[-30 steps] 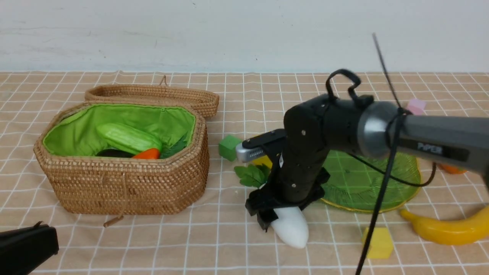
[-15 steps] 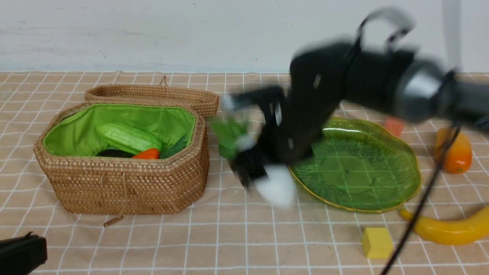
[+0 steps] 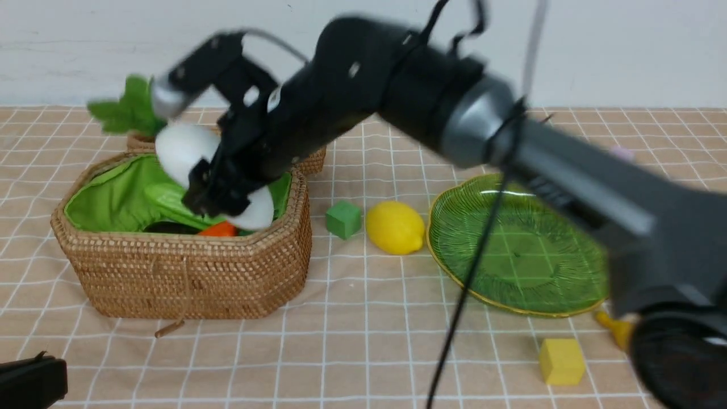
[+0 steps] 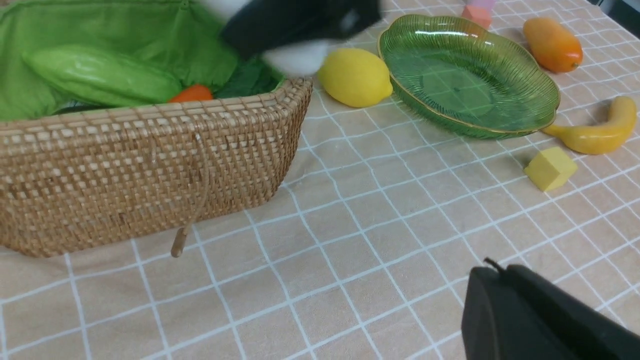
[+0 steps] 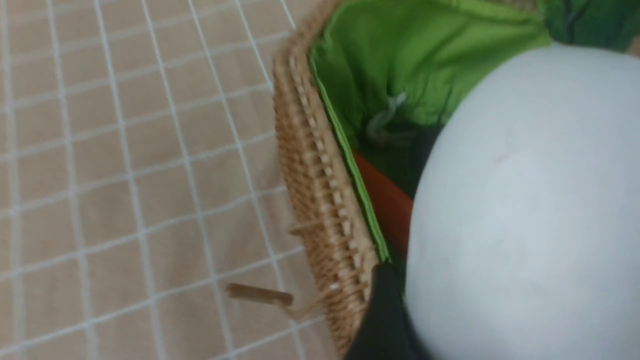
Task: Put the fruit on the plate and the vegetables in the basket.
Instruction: Take a daikon with your right arm and place it on the basket on the left, then use the right arm to grab a lemon and put it into the right plate
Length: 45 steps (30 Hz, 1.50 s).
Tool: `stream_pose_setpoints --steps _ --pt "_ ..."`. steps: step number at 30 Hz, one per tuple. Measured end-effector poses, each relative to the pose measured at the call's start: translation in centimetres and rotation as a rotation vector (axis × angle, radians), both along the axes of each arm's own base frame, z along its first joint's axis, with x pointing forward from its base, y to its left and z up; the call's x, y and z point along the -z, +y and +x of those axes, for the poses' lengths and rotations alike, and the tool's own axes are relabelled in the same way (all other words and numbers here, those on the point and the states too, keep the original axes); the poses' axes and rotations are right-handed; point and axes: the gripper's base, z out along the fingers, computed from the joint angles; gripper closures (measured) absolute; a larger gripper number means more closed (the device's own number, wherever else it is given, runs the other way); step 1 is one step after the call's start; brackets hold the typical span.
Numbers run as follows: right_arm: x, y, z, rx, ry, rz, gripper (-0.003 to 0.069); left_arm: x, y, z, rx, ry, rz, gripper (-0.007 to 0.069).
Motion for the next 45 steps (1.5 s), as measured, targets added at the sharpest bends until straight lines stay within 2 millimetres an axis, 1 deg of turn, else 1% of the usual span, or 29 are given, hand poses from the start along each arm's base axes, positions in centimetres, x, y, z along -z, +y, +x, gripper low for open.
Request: stream_pose_setpoints --steps 2,3,5,6,7,9,10,11,15,17,19,20,21,22,23,24,25,26,27,28,29,30,33,34,35,36,37,39,45 --pt "1.2 0.5 0.6 0.005 -0.006 0.008 0.0120 0.0 0.0 0.0 0.000 0.001 0.000 0.0637" --pt "1.2 0.5 0.6 0.006 -0.012 0.010 0.0120 0.0 0.0 0.0 0.000 0.000 0.001 0.0637" --pt "1.3 0.8 0.8 0.015 -0.039 0.027 0.0071 0.0 0.0 0.0 -0.001 0.000 0.001 0.0637" --pt "1.1 0.8 0.9 0.020 -0.056 0.037 0.0029 0.0 0.0 0.0 -0.001 0.000 0.001 0.0637" --pt "0.8 0.8 0.9 0.025 -0.068 0.044 0.0008 0.0 0.0 0.0 -0.001 0.000 0.001 0.0637" --pt "0.0 0.6 0.9 0.026 -0.093 0.048 -0.0014 0.0 0.0 0.0 -0.001 0.000 0.001 0.0636" --pt "-1.0 0.3 0.6 0.023 -0.117 0.042 -0.0015 0.0 0.0 0.0 -0.001 0.000 0.001 0.0636" --pt "-1.4 0.2 0.6 0.023 -0.124 0.041 -0.0015 0.0 0.0 0.0 -0.001 0.000 0.001 0.0636" --pt "-6.5 -2.2 -1.0 0.050 -0.185 0.006 0.0067 0.0 0.0 0.0 -0.001 -0.002 0.000 0.0634" --pt "-9.1 -4.3 -1.5 0.110 -0.193 -0.024 0.0134 -0.1 0.0 0.0 0.001 -0.011 -0.004 0.0634" --pt "-10.6 -7.2 -1.2 0.209 -0.161 -0.087 0.0207 -0.2 -0.1 0.1 0.006 -0.025 -0.015 0.0634" --pt "-10.8 -8.5 -0.7 0.255 -0.147 -0.121 0.0239 -0.3 -0.1 0.1 0.007 -0.030 -0.019 0.0634" --pt "-10.7 -8.8 -0.6 0.264 -0.136 -0.125 0.0239 -0.3 -0.1 0.1 0.008 -0.033 -0.021 0.0634" --pt "-10.3 -11.0 0.6 0.342 -0.081 -0.174 0.0273 -0.4 -0.1 0.1 0.009 -0.035 -0.023 0.0634" --pt "-9.4 -12.5 1.7 0.389 -0.029 -0.202 0.0281 -0.4 -0.1 0.1 0.009 -0.036 -0.023 0.0634" --pt "-8.2 -13.8 2.9 0.428 0.030 -0.223 0.0280 -0.4 -0.1 0.1 0.009 -0.036 -0.023 0.0633" --pt "-6.1 -15.4 4.7 0.467 0.116 -0.234 0.0265 -0.4 -0.1 0.1 0.009 -0.036 -0.023 0.0632" --pt "-4.8 -16.0 5.7 0.482 0.166 -0.230 0.0247 -0.4 -0.1 0.1 0.009 -0.036 -0.023 0.0632" --pt "-2.8 -16.7 7.0 0.497 0.235 -0.216 0.0209 -0.4 -0.1 0.1 0.009 -0.036 -0.023 0.0632" --pt "-1.4 -17.0 7.7 0.503 0.278 -0.206 0.0177 -0.4 -0.1 0.1 0.009 -0.036 -0.023 0.0632" --pt "-0.2 -17.2 8.3 0.507 0.314 -0.195 0.0142 -0.4 -0.1 0.1 0.009 -0.036 -0.023 0.0632" --pt "1.5 -17.2 9.2 0.513 0.346 -0.180 0.0087 -0.4 -0.2 0.1 0.010 -0.035 -0.024 0.0632" --pt "4.5 -16.9 10.6 0.510 0.354 -0.166 -0.0003 -0.4 -0.2 0.1 0.011 -0.034 -0.027 0.0632" --pt "4.7 -16.9 10.7 0.509 0.352 -0.166 -0.0006 -0.4 -0.2 0.1 0.011 -0.034 -0.027 0.0632" --pt "5.8 -16.6 11.2 0.501 0.333 -0.163 -0.0020 -0.4 -0.2 0.1 0.012 -0.033 -0.030 0.0632" --pt "6.1 -16.5 11.2 0.498 0.331 -0.164 -0.0020 -0.4 -0.2 0.0 0.012 -0.032 -0.030 0.0632" --pt "7.0 -16.2 11.5 0.488 0.314 -0.172 -0.0020 -0.4 -0.2 0.0 0.013 -0.030 -0.033 0.0631" --pt "7.8 -15.9 11.8 0.484 0.296 -0.172 -0.0019 -0.4 -0.2 0.0 0.015 -0.025 -0.039 0.0631" --pt "8.3 -15.4 12.2 0.482 0.275 -0.144 -0.0013 -0.3 -0.3 0.0 0.018 -0.017 -0.047 0.0629"
